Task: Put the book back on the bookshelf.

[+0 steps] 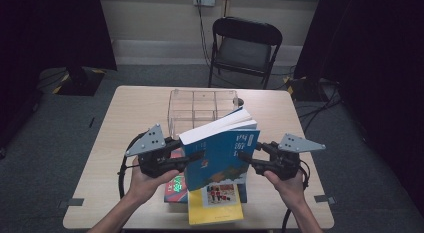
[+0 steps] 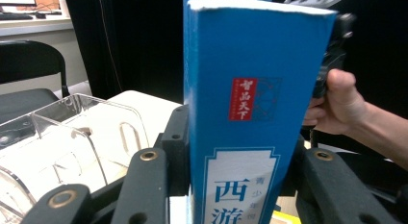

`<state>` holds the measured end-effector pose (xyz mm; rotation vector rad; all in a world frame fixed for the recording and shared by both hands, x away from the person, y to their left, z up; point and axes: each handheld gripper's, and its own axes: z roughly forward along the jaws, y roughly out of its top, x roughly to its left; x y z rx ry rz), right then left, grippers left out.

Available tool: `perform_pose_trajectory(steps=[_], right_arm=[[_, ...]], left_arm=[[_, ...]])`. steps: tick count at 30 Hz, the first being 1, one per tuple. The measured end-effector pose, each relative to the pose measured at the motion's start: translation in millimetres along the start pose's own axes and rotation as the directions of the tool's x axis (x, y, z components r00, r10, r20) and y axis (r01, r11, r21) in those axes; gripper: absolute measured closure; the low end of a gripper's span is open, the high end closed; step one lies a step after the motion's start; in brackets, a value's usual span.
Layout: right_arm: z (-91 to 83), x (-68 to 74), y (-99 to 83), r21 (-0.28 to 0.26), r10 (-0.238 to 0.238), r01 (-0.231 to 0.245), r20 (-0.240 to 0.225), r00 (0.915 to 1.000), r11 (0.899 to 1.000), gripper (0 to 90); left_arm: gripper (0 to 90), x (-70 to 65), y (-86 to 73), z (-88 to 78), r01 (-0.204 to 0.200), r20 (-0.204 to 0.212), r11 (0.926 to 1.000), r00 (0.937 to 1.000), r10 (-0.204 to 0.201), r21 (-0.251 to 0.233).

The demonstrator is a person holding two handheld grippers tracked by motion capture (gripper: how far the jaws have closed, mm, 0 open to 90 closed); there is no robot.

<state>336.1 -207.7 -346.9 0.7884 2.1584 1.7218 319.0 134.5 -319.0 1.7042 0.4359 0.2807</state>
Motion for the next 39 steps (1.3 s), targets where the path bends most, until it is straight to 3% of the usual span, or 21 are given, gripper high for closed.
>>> perform_pose_trajectory(steps=[2, 6, 9, 13, 14, 16, 23, 27, 29, 34, 36, 39], right_arm=[[3.6, -9.0, -4.7, 0.011, 0.005, -0.005, -0.017, 0.9998, 1.000, 38.1], [15.6, -22.2, -14.8, 0.028, 0.019, -0.016, -0.121, 0.9925, 0.999, 41.8], [16.7, -21.9, -15.3, 0.034, 0.007, -0.003, -0.108, 0.9941, 0.999, 45.9], [12.5, -22.1, -16.5, 0.029, 0.012, -0.009, -0.109, 0.9940, 1.000, 51.7], [11.7, -21.8, -16.5, 0.030, 0.012, -0.009, -0.108, 0.9941, 1.000, 52.4], [10.1, -21.3, -16.1, 0.035, 0.011, -0.007, -0.108, 0.9941, 0.999, 53.6], [7.3, -20.2, -15.8, 0.046, 0.009, -0.004, -0.099, 0.9950, 0.999, 57.0], [7.2, -19.1, -15.0, 0.058, 0.009, -0.003, -0.090, 0.9959, 0.998, 58.3], [7.2, -18.8, -14.9, 0.061, 0.013, -0.007, -0.090, 0.9958, 0.998, 59.4], [9.4, -18.7, -14.6, 0.070, 0.010, -0.004, -0.078, 0.9969, 0.998, 60.9], [11.7, -20.9, -13.9, 0.067, 0.016, -0.011, -0.075, 0.9971, 0.998, 62.1], [14.0, -22.4, -12.4, 0.065, 0.018, -0.014, -0.068, 0.9975, 0.998, 61.9]], left_arm=[[59.7, -1.3, -0.6, 0.0, 0.003, 0.000, 1.0000, 1.0000, -0.003, 0.000], [59.0, -4.2, -3.2, 0.7, 0.002, -0.004, 1.0000, 1.0000, -0.002, -0.008], [58.8, -4.9, -7.9, 4.4, -0.007, -0.024, 1.0000, 0.9997, 0.007, -0.003], [54.9, -6.0, -19.8, 18.0, 0.001, -0.033, 0.9987, 0.9994, 0.000, 0.052], [54.1, -10.6, -26.7, 27.3, -0.016, -0.064, 0.9988, 0.9978, 0.019, 0.047], [53.8, -12.6, -28.9, 33.5, -0.008, -0.083, 0.9987, 0.9965, 0.012, 0.050], [53.1, -9.9, -35.3, 39.5, -0.010, -0.089, 0.9998, 0.9960, 0.009, -0.018], [53.4, -8.2, -37.3, 41.3, -0.008, -0.090, 0.9996, 0.9959, 0.006, -0.026], [51.9, -6.0, -38.2, 43.2, 0.013, -0.084, 0.9992, 0.9964, -0.016, -0.039], [52.4, -0.9, -36.0, 46.4, 0.024, -0.109, 0.9991, 0.9936, -0.027, -0.034], [59.0, 4.7, -34.7, 45.6, 0.046, -0.104, 0.9985, 0.9934, -0.049, -0.030], [60.3, 9.5, -34.2, 45.3, 0.075, -0.102, 0.9967, 0.9917, -0.078, -0.031]])
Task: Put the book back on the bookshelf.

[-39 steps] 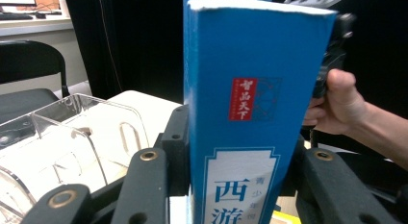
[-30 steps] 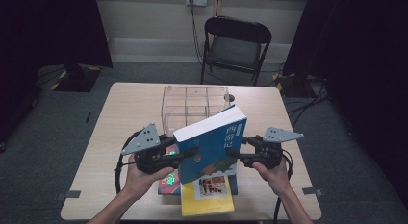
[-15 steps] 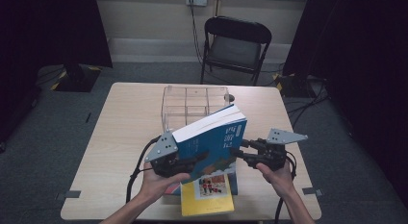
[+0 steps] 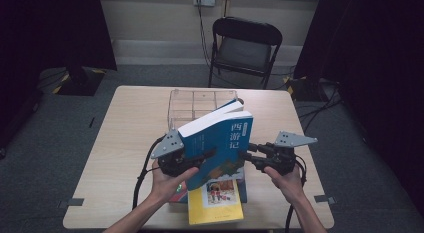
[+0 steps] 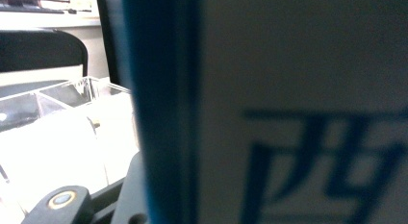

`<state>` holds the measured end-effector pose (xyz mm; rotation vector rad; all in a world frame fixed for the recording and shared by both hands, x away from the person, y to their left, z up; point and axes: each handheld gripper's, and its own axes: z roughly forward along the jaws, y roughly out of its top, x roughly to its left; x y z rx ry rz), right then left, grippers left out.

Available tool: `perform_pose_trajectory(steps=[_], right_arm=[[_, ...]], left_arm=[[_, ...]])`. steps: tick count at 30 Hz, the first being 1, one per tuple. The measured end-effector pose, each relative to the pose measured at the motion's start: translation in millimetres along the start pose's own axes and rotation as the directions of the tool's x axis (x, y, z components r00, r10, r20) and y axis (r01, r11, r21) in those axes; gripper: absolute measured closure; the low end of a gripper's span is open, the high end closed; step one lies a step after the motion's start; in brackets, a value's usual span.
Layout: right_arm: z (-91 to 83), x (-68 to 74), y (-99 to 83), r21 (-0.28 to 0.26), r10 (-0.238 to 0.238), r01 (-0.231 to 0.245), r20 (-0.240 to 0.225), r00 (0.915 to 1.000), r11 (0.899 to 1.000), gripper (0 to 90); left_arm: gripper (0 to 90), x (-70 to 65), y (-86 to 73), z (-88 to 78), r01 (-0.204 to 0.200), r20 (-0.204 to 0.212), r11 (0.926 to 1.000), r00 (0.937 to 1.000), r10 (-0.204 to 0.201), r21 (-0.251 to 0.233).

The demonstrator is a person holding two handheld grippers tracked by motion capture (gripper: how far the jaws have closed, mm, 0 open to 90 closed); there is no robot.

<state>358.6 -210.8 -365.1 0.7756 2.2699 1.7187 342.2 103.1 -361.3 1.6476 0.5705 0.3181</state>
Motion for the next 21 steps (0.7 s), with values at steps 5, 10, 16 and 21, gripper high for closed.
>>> perform_pose_trajectory(steps=[5, 10, 16, 21], right_arm=[[5.9, -1.3, 1.2, -0.004, 0.005, -0.005, 0.010, 0.9999, 1.000, 55.6], [13.6, -2.7, -5.2, 0.023, 0.002, -0.002, 0.007, 1.0000, 1.000, 49.2], [11.3, -4.4, -9.2, 0.021, 0.008, -0.009, 0.027, 0.9996, 1.000, 45.2], [8.0, -6.7, -15.0, 0.027, 0.022, -0.023, 0.049, 0.9985, 0.999, 42.9]], left_arm=[[60.9, 4.1, 1.1, -0.6, 0.013, 0.004, 0.9999, 0.9999, -0.013, 0.005], [61.2, 6.0, 5.2, -6.2, 0.010, -0.006, 0.9995, 0.9999, -0.010, 0.029], [61.4, 19.3, 7.1, -22.6, 0.063, -0.044, 0.9971, 0.9971, -0.061, 0.043], [61.4, 24.9, 9.5, -35.0, 0.077, -0.072, 0.9957, 0.9948, -0.073, 0.053]])
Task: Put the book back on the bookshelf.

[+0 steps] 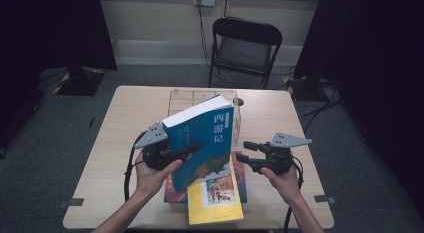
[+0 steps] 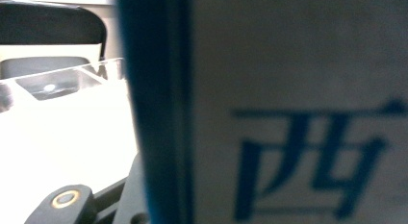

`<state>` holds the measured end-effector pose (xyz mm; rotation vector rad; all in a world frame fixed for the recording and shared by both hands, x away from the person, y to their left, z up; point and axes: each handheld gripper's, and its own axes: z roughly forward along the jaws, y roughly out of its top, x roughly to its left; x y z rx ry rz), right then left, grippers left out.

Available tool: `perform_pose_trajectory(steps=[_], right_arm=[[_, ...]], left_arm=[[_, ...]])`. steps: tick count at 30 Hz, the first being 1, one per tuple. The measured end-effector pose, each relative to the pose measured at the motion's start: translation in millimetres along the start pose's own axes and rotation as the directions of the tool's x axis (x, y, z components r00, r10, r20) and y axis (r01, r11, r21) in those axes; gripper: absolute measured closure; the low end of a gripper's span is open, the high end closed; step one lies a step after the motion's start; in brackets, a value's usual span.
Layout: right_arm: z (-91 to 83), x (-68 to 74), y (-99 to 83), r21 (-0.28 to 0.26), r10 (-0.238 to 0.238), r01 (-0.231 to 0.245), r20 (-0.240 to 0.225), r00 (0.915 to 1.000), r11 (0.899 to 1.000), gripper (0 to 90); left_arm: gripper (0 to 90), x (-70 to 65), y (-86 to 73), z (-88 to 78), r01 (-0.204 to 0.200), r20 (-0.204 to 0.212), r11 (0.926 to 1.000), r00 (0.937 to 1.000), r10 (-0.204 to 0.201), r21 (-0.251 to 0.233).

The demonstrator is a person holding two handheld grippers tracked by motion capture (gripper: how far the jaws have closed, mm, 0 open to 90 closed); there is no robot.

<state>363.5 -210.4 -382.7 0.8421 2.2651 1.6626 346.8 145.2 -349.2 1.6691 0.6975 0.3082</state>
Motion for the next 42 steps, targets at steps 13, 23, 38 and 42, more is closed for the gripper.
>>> perform_pose_trajectory(steps=[13, 23, 38, 42], right_arm=[[-29.7, -29.3, -49.8, 0.078, 0.069, -0.084, 0.179, 0.9814, 0.993, 30.0], [-27.2, -57.4, -91.1, 0.205, 0.135, -0.205, 0.312, 0.9404, 0.957, 16.2], [-7.2, -62.2, -110.6, 0.372, 0.000, -0.160, 0.395, 0.9186, 0.914, 16.8], [-5.9, -60.3, -114.7, 0.353, -0.016, -0.140, 0.405, 0.9141, 0.925, 13.6]], left_arm=[[61.7, 20.2, 9.8, -28.2, 0.054, -0.097, 0.9983, 0.9937, -0.056, -0.021], [61.8, 27.7, 17.7, -36.6, 0.056, -0.202, 0.9983, 0.9776, -0.058, -0.017], [61.8, 39.9, 24.9, -43.3, 0.073, -0.303, 0.9966, 0.9494, -0.081, -0.037], [61.8, 40.9, 29.7, -42.6, 0.070, -0.346, 0.9966, 0.9349, -0.080, -0.043]])
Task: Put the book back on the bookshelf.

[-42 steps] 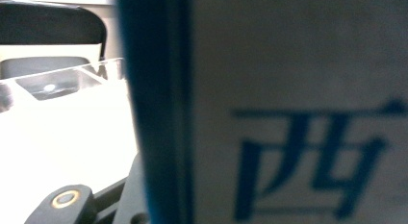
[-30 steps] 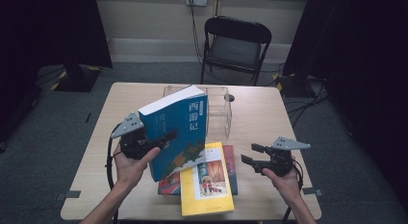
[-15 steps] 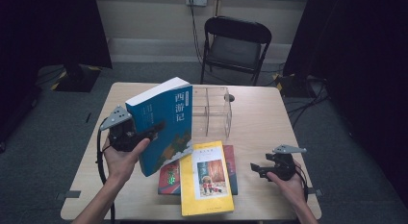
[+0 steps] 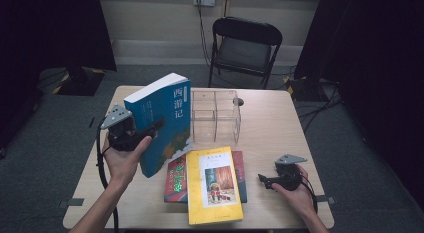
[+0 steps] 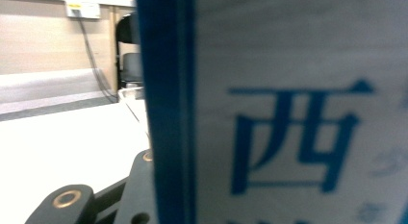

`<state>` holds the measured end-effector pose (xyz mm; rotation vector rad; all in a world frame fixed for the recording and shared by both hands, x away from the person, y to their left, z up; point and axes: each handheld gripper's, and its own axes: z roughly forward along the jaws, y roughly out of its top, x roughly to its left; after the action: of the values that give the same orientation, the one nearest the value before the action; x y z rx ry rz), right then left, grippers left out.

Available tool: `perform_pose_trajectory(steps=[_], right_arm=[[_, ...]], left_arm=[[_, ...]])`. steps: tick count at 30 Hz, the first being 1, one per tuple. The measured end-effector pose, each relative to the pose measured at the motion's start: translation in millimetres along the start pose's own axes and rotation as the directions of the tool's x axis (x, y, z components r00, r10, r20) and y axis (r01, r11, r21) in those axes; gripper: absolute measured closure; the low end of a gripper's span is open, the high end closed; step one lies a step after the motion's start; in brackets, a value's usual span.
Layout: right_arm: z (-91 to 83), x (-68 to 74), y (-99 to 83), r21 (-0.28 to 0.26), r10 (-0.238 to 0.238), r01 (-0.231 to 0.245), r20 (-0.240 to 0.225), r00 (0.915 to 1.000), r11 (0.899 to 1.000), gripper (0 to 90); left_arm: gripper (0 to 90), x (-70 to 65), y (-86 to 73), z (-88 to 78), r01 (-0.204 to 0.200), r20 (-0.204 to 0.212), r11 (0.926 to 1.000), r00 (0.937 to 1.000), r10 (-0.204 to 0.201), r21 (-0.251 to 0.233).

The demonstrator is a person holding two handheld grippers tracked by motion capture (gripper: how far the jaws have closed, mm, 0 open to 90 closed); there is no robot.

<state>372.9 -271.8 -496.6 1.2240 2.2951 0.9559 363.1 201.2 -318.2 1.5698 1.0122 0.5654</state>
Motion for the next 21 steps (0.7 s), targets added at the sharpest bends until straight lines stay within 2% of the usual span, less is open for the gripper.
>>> perform_pose_trajectory(steps=[4, 5, 8, 10, 11, 18, 21], right_arm=[[0.7, 0.1, -3.5, -0.030, 0.002, -0.002, 0.004, 1.0000, 1.000, 13.1], [0.7, 0.1, -3.5, -0.030, 0.002, -0.002, 0.004, 1.0000, 1.000, 13.1], [0.7, 0.3, -3.5, -0.030, 0.003, -0.003, 0.005, 1.0000, 1.000, 13.1], [0.7, 0.4, -3.5, -0.030, 0.004, -0.004, 0.006, 1.0000, 1.000, 13.1], [0.7, 0.4, -3.5, -0.030, 0.004, -0.004, 0.006, 1.0000, 1.000, 13.1], [0.7, 0.3, -3.5, -0.030, 0.004, -0.004, 0.006, 1.0000, 1.000, 13.1], [0.7, 0.3, -3.5, -0.030, 0.004, -0.004, 0.005, 1.0000, 1.000, 13.1]], left_arm=[[61.9, 0.4, 2.3, 2.8, -0.003, -0.030, 1.0000, 0.9995, 0.003, -0.005], [61.8, 0.0, 2.2, 4.5, 0.006, -0.035, 0.9999, 0.9994, -0.007, -0.010], [61.9, -3.5, 1.1, 9.5, -0.008, -0.060, 0.9999, 0.9982, 0.008, -0.009], [61.9, -8.7, 0.2, 12.1, -0.029, -0.079, 0.9996, 0.9965, 0.030, 0.006], [61.9, -10.1, 0.1, 13.7, -0.035, -0.076, 0.9992, 0.9965, 0.036, 0.017], [61.9, -14.3, 5.1, 32.3, -0.013, -0.121, 0.9995, 0.9925, 0.016, 0.029], [61.9, -15.4, 8.5, 37.6, -0.019, -0.145, 0.9988, 0.9892, 0.025, 0.046]])
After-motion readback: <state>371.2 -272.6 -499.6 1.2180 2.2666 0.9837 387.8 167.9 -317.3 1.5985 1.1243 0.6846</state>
